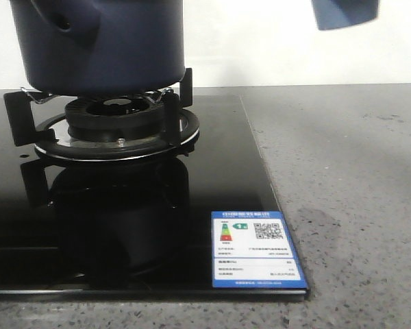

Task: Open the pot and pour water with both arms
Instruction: 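Carry the cup with right gripper over the open pot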

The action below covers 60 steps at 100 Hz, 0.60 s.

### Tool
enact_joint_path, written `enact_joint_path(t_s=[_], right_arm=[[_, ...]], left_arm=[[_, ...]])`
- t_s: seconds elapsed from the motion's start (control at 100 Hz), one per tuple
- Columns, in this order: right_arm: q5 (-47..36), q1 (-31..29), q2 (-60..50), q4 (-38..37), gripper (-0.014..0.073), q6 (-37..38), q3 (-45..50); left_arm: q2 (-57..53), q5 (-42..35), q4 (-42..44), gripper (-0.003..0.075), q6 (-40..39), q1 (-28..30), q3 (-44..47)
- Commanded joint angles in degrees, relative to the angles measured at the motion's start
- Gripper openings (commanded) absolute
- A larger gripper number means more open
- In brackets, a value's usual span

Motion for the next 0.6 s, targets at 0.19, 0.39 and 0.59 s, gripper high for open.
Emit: enact_joint_path(t_s=[0.19, 0.39, 0.59], right_arm=[[3.3, 6.4, 0.5, -6.9, 0.0321, -0.1, -10.6], [9.2, 9.9, 4.7, -12.6, 0.0321, -0.1, -17.3], [14.9, 12.8, 8.8, -20.2, 0.0321, -0.1, -23.4]], left_arm=[[-1.8, -6.1, 0.8, 0.0370, -0.4, 0.2, -1.9], [-2.0, -5.2, 0.8, 0.0370, -0.4, 3.2, -1.9], [-2.6, -3.9, 0.8, 0.0370, -0.4, 5.3, -1.9]])
